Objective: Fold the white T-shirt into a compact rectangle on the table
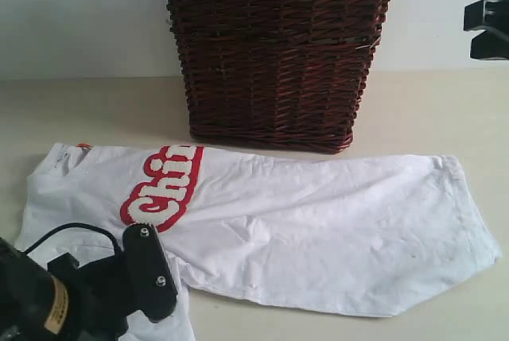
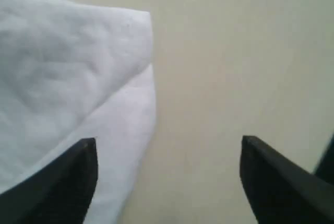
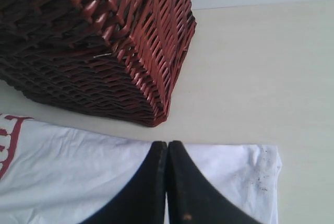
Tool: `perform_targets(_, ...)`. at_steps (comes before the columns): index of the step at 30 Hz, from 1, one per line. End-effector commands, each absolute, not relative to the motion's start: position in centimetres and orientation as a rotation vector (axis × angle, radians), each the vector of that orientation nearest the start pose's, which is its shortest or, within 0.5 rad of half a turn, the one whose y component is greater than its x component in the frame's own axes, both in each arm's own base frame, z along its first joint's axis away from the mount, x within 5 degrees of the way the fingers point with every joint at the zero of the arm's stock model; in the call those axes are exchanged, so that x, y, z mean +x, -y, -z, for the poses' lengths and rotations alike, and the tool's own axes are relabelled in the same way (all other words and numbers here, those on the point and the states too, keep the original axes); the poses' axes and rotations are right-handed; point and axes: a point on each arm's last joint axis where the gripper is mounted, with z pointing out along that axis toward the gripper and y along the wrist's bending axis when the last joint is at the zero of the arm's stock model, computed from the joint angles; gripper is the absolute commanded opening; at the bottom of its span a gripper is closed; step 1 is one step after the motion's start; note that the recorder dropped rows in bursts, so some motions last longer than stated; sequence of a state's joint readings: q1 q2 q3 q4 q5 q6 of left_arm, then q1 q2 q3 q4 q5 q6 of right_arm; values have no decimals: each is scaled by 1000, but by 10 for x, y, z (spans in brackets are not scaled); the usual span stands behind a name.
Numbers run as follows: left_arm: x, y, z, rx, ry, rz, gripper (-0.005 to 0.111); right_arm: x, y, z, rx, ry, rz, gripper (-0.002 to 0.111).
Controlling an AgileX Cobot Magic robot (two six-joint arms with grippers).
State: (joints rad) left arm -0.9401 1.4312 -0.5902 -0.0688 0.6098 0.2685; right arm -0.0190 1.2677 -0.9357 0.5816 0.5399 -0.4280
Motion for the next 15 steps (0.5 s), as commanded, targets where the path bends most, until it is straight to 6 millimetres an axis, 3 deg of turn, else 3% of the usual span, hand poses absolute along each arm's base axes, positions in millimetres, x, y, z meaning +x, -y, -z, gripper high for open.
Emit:
perform_targets(1,139,177,-140,1622,-2445,-43,73,267,-20,-310,-36,-2251,-354,0)
perform_targets(4,146,175,-127,1622,-2461,-161,73,267,-19,-310,-37,-2248,-351,0)
perform_targets(11,147,180,-109,1628,-2493,-166,68,268,-19,-311,-35,-2241,-345,0)
perform_targets(15,145,175,-109,1585,-2567,-210,29,268,-19,-311,-35,-2241,-345,0)
